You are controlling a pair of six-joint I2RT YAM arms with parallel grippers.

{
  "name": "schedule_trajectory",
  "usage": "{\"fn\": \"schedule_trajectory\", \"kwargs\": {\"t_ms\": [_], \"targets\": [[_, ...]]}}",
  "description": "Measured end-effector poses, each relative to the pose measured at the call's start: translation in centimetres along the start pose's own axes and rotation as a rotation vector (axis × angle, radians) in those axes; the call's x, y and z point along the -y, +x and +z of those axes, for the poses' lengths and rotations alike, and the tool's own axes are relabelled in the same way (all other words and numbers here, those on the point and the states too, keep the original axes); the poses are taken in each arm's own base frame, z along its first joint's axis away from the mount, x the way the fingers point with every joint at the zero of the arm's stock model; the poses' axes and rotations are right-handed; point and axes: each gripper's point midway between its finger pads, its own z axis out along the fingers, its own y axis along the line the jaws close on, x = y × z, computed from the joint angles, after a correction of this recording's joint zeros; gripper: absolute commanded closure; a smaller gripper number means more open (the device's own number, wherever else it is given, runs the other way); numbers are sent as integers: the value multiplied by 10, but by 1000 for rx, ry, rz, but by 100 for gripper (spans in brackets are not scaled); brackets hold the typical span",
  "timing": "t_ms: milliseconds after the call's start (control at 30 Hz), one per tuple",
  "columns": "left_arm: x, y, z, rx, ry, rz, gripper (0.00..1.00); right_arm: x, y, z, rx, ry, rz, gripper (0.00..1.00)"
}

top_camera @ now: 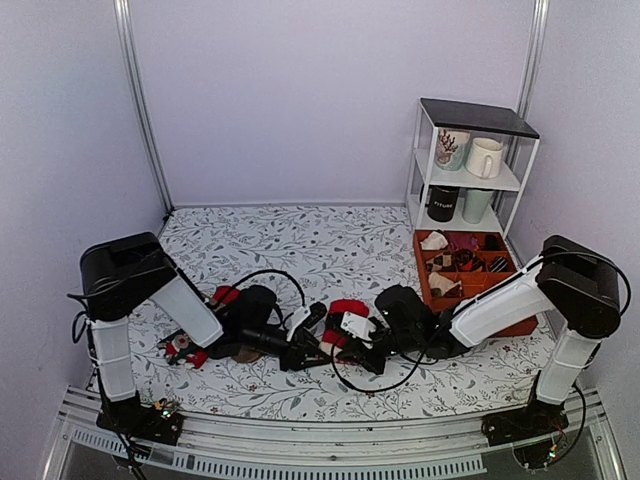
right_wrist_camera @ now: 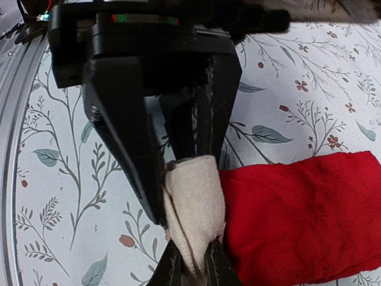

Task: Roll the socks
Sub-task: Roll a pair of socks at the center of the board.

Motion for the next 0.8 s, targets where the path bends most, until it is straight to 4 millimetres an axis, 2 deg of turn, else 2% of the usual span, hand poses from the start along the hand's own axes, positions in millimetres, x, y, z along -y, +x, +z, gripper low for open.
{"fn": "schedule_trajectory", "kwargs": {"t_ms": [67, 267, 367, 400, 467, 500, 600, 667, 733, 800], "targets": [[-1, -1, -8, -9, -42, 18, 64, -1, -2, 2, -3, -36, 34, 90], [-8, 6, -40, -45, -222, 103, 62, 0, 1, 3, -36, -159, 156, 90], [-1, -8, -60, -12, -313, 207, 62, 1, 2, 5, -47, -225, 222, 90], [5, -16, -65, 9, -333, 249, 59, 1, 2, 6, -51, -246, 245, 90], [18, -35, -75, 64, -377, 344, 4, -1, 0, 10, -62, -302, 289, 90], [23, -44, -80, 92, -398, 395, 1, -3, -1, 11, -65, -323, 307, 90], [30, -67, -95, 188, -456, 488, 1, -12, -3, 16, -77, -409, 370, 90], [26, -71, -102, 219, -469, 504, 4, -17, -3, 18, -86, -451, 406, 90], [24, -70, -101, 225, -431, 524, 20, -20, -1, 18, -95, -495, 448, 90], [24, -63, -92, 205, -369, 538, 29, -20, -1, 18, -101, -526, 482, 90]]}}
